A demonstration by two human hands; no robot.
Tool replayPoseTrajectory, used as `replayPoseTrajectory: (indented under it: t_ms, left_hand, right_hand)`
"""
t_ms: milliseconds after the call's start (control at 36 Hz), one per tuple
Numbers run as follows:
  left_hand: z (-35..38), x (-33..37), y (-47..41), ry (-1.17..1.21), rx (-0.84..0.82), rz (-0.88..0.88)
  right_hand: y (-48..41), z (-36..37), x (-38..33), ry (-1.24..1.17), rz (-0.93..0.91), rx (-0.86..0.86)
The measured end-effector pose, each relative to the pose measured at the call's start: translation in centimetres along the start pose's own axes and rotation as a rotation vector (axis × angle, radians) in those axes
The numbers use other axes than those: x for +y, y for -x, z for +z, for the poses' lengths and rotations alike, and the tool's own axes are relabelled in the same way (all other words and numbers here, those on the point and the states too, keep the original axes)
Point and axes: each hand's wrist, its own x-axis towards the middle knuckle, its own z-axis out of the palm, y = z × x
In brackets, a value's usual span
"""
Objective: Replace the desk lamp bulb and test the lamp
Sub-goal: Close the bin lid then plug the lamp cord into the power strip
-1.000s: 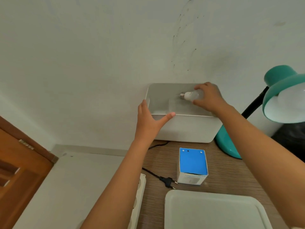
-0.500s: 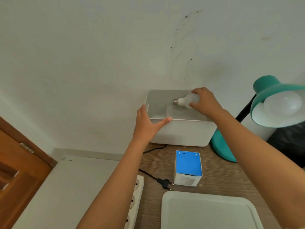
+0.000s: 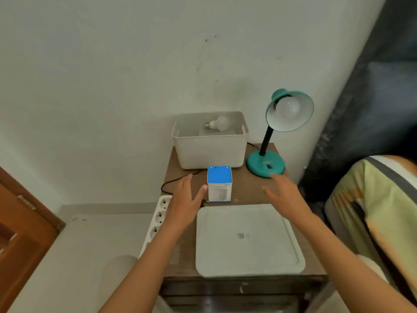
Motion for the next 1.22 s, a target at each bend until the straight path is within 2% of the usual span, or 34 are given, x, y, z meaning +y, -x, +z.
replayPoseTrajectory:
  t_ms: [139,250,389,556,972,1111,1222]
  left_hand:
    - [3.1,-2.7,6.6,-0.015,-0.134,-0.119]
    - [5.0,-3.8,9.3,-0.028,-0.193,-0.176]
    - [6.9,-4.2,11.0,-0.181,-0.159,-0.162]
    - [8.1,-3.9,11.8,-0.199,-0.111,-0.197]
    - [6.0,-2.4,13.0,0.093,-0.1,-0.251]
    - [3.7,-1.0,12.4,0.196,-0.035,-0.213]
    - [0.4,1.1,9.0,0.216,0.078,-0.115]
  right_hand:
    - [6.3,3.0,5.1,0.02,0.199,-0.081]
    - [8.8,4.8,7.6,-0.033,0.258,-0.089]
    - [10.4,6.4,8.4,-0.037,0.181,-0.043]
    - [11.6,7.6,8.1,0.005,0.145,0.054]
    - [13.9,7.7,6.5,-0.114,0.185,0.179]
    - [13.8,5.3,4.2,-0.151,0.136,0.254]
    - [11.5,2.3,0.8,-0.222,-0.011,0.337]
